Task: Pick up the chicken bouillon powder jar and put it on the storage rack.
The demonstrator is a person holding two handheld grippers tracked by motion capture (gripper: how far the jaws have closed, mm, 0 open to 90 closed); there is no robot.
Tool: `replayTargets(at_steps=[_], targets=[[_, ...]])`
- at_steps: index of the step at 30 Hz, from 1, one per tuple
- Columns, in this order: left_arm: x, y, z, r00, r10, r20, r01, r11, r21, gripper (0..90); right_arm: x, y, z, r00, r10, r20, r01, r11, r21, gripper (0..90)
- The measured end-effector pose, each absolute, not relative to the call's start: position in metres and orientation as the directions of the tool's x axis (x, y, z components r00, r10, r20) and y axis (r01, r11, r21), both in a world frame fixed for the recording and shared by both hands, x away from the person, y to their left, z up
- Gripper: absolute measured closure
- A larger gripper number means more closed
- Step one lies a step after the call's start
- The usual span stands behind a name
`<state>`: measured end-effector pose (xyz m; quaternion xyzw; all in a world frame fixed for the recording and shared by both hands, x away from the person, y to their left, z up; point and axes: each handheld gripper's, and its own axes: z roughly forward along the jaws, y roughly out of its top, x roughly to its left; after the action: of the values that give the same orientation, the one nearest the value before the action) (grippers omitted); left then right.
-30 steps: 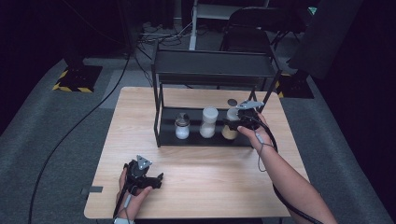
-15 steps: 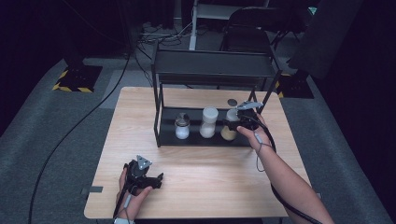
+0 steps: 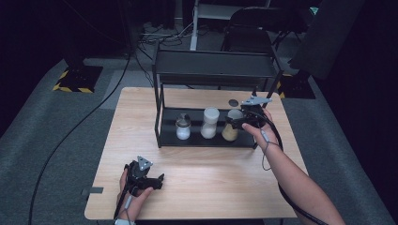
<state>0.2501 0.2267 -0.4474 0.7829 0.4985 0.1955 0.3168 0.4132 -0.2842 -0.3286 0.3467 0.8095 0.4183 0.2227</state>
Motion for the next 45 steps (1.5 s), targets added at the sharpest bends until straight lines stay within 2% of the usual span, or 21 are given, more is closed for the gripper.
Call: replayTargets(at_steps=[4, 21, 33, 45], targets=[[0.25, 0.227, -0.448, 0.426, 0.905, -0.01, 0.657, -0.301, 0.691, 0.5, 0.397, -0.285, -0.32, -0.645, 0.761, -0.073, 0.367, 0.392, 0.844, 5.4], [0.25, 0.227, -0.447, 0.426, 0.905, -0.009, 0.657, -0.302, 0.69, 0.4, 0.346, -0.304, -0.303, -0.675, 0.733, -0.08, 0.329, 0.397, 0.857, 3.9], [0.25, 0.226, -0.447, 0.425, 0.905, -0.01, 0.657, -0.301, 0.691, 0.4, 0.318, -0.317, -0.307, -0.68, 0.729, -0.078, 0.328, 0.398, 0.857, 2.4], [0.25, 0.226, -0.447, 0.424, 0.906, -0.01, 0.657, -0.3, 0.691, 0.4, 0.298, -0.319, -0.326, -0.675, 0.731, -0.106, 0.311, 0.412, 0.857, 2.1]])
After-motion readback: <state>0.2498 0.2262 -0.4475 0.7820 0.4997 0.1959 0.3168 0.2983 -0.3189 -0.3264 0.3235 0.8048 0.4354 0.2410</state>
